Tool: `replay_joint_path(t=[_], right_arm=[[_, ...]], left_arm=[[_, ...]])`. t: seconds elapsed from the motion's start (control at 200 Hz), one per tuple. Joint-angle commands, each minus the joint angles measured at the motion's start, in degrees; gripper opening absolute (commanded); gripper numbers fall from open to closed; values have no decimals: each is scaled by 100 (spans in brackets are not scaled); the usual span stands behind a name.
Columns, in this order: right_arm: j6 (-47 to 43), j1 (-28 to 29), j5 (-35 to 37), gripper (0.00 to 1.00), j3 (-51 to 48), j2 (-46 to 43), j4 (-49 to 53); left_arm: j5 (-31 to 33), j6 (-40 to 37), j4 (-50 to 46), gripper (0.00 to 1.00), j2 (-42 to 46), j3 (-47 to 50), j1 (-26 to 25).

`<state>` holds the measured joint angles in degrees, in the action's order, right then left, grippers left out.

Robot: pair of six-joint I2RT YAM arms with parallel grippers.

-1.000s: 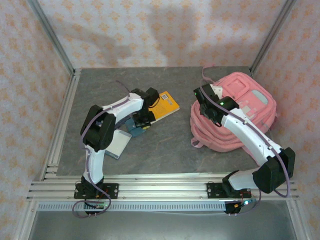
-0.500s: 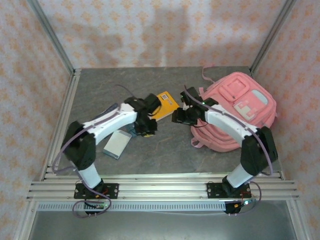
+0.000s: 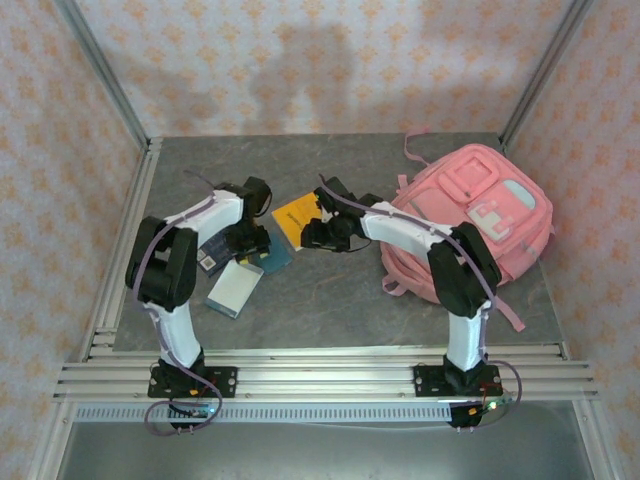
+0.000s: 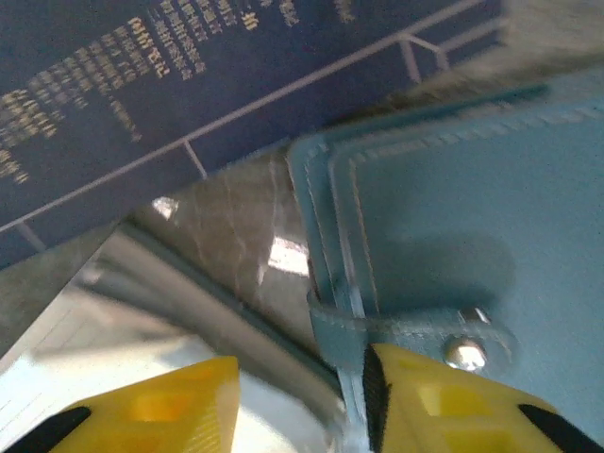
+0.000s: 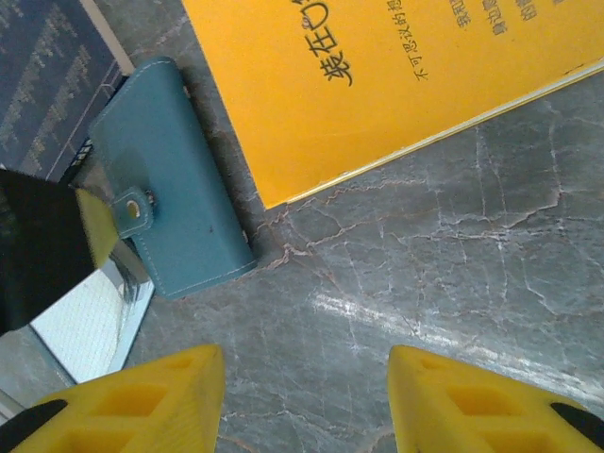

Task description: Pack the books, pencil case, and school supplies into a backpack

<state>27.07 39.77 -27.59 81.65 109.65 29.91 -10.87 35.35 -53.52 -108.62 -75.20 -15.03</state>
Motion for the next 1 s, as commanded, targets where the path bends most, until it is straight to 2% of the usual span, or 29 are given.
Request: replay_joint_path(t=[0.0,0.095,0.26,0.43,0.505,0.636,0.746,0.876,0.946,0.996], right_arm=[[111,5,-112,48,179,143,-99],[128,13,-243,48,162,253,-201],[257,13,-641,48,138,528,-531],[295,13,-863,50,337,937,-765],[398,13,-1076,50,452,1130,-999],[666,13,-1485,50,535,1439,-1578],[953,48,-2027,47,563,1661,-2107],[1075,144,-2286,45,590,1833,-2361],[1232,180,-2416,40,590,1911,-2568],[1189,189,-2242,34,638,1917,-2408]], left_arm=[[341,-219,187,45,-133,-338,88],[386,-268,262,46,-407,-493,101],[74,-343,537,43,-656,-563,98],[-461,-431,778,27,-940,-592,94],[-511,-442,791,19,-938,-579,79],[-664,-643,817,10,-872,-506,72],[-818,-629,824,5,-880,-434,71],[-1125,-506,1010,2,-855,-223,73],[-1266,-508,1088,0,-811,-141,71],[-1324,-510,1089,0,-772,-119,76]])
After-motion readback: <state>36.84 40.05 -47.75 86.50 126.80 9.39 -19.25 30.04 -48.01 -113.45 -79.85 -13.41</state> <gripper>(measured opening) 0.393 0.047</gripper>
